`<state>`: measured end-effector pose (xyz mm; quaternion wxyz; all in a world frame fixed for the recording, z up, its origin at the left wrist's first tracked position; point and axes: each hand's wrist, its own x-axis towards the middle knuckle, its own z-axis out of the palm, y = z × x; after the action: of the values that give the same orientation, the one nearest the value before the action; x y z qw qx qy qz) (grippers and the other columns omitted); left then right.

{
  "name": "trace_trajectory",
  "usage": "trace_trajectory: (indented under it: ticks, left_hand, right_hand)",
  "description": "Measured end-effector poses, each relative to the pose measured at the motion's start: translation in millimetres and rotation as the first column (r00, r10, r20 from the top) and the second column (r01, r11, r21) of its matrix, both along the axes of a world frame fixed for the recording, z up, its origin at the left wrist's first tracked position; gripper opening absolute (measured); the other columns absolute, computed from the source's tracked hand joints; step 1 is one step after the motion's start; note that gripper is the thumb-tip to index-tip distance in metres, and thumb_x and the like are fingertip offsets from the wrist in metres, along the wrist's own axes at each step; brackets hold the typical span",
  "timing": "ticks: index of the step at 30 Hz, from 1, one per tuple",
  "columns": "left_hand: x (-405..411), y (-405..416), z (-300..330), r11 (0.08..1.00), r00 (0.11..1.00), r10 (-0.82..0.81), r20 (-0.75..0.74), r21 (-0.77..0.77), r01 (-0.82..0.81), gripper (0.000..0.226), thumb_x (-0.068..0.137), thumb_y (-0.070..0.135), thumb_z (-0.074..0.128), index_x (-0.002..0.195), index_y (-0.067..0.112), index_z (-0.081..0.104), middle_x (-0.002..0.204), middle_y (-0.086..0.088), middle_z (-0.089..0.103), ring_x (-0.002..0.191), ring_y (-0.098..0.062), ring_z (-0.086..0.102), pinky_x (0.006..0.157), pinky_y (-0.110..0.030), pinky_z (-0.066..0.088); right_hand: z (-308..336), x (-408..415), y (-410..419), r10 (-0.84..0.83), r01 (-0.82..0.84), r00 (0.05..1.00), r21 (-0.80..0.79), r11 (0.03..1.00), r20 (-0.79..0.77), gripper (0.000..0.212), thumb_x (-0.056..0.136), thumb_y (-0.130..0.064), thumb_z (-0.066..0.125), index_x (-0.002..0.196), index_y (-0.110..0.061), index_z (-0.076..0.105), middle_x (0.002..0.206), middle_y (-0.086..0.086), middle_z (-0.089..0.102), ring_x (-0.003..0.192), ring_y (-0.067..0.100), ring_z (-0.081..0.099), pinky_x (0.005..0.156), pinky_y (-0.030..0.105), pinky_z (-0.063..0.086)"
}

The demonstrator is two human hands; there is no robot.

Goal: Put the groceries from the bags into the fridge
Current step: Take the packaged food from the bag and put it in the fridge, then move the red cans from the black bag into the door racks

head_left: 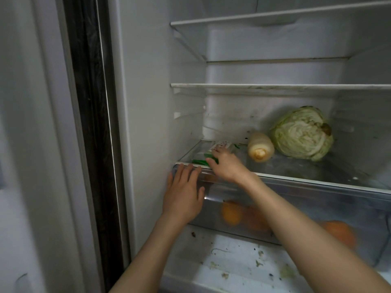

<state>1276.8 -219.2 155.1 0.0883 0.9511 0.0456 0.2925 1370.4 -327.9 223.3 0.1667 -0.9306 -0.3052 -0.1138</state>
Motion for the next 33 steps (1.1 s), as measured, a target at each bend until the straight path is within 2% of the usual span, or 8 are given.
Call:
trace_trajectory:
  ticks: [4,8,14,18,23,25,29,33]
  left_hand:
    - [-17.2,-1.9,-1.3,0.999,0.994,-0.027,-0.109,0.024,0.030,0.063,0.095,0.032,0.040,0.148,0.017,0.008,0.158,-0.005,0.001,0.145,-0.023,-0.002,0.117,-0.037,0.004]
    - [-59.0,-11.1,-16.7,0.996,0.985,-0.064,-0.162,0.054,0.073,0.062,0.097,0.037,0.034,0.149,0.021,0.005,0.158,-0.003,-0.005,0.145,-0.021,-0.007,0.116,-0.036,0.006]
    - [-143.8,-20.3,-38.5,0.998,0.987,-0.056,-0.151,0.015,0.059,0.059,0.098,0.041,0.028,0.148,0.023,0.003,0.158,-0.003,-0.002,0.145,-0.019,-0.004,0.118,-0.037,0.007]
    - [-221.0,-25.4,-57.0,0.995,0.991,-0.095,-0.089,-0.003,0.095,0.058,0.096,0.042,0.029,0.147,0.016,0.018,0.156,-0.008,0.015,0.144,-0.026,0.010,0.117,-0.040,0.015]
    - [-321.2,-36.4,-86.5,0.997,0.987,-0.066,-0.143,-0.043,0.060,0.057,0.098,0.040,0.031,0.148,0.022,0.011,0.157,0.000,0.009,0.145,-0.016,0.004,0.117,-0.032,0.011]
    - [-357.7,-35.0,-99.6,0.997,0.987,-0.065,-0.149,-0.059,0.056,0.057,0.096,0.044,0.027,0.147,0.021,0.016,0.156,-0.001,0.015,0.145,-0.016,0.009,0.116,-0.030,0.013]
    - [-428.4,-22.7,-128.3,0.990,0.985,0.058,-0.162,-0.121,-0.078,0.064,0.089,0.050,0.016,0.145,0.020,0.028,0.152,-0.002,0.027,0.143,-0.020,0.020,0.114,-0.035,0.025]
    - [-494.5,1.1,-145.3,0.952,0.950,0.247,-0.190,-0.134,-0.274,0.061,0.091,0.047,0.021,0.141,0.016,0.036,0.148,-0.007,0.036,0.139,-0.027,0.029,0.110,-0.045,0.032]
  right_hand:
    - [-14.3,-36.7,-21.8,-0.012,0.017,0.993,-0.042,0.999,0.114,0.052,0.099,-0.032,0.035,0.146,-0.012,0.026,0.156,0.011,0.015,0.143,0.028,0.015,0.115,0.041,0.011]
    - [-34.0,-83.7,-44.8,-0.013,0.008,0.985,0.031,0.999,0.174,0.055,0.098,-0.033,0.038,0.147,-0.015,0.022,0.157,0.009,0.013,0.144,0.024,0.012,0.117,0.040,0.010]
    - [-67.9,-169.7,-60.4,0.017,-0.027,0.992,0.075,0.997,0.122,0.057,0.098,-0.035,0.039,0.148,-0.021,0.018,0.157,0.005,0.014,0.145,0.020,0.011,0.117,0.038,0.008]
    - [-94.3,-247.5,-64.7,0.035,-0.040,0.998,0.094,0.995,0.055,0.058,0.098,-0.036,0.037,0.149,-0.023,0.014,0.158,0.003,0.008,0.146,0.018,0.005,0.117,0.037,0.004]
    - [-133.1,-345.7,-69.9,0.083,-0.072,0.993,0.142,0.987,-0.078,0.058,0.098,-0.036,0.039,0.149,-0.023,0.016,0.158,0.002,0.007,0.145,0.015,0.002,0.117,0.033,0.002]
    - [-146.5,-378.7,-67.2,0.126,-0.109,0.984,0.136,0.985,-0.123,0.057,0.098,-0.036,0.039,0.149,-0.024,0.015,0.158,0.000,0.007,0.145,0.013,0.001,0.116,0.031,-0.001]
    - [-167.6,-433.0,-48.4,0.255,-0.238,0.947,0.104,0.966,-0.195,0.057,0.099,-0.036,0.038,0.148,-0.026,0.013,0.158,-0.003,0.006,0.145,0.011,0.002,0.116,0.030,-0.002]
    - [-181.7,-473.3,-7.9,0.433,-0.425,0.868,0.088,0.901,-0.245,0.055,0.099,-0.036,0.038,0.148,-0.025,0.017,0.158,-0.003,0.009,0.145,0.013,0.004,0.116,0.030,0.002]
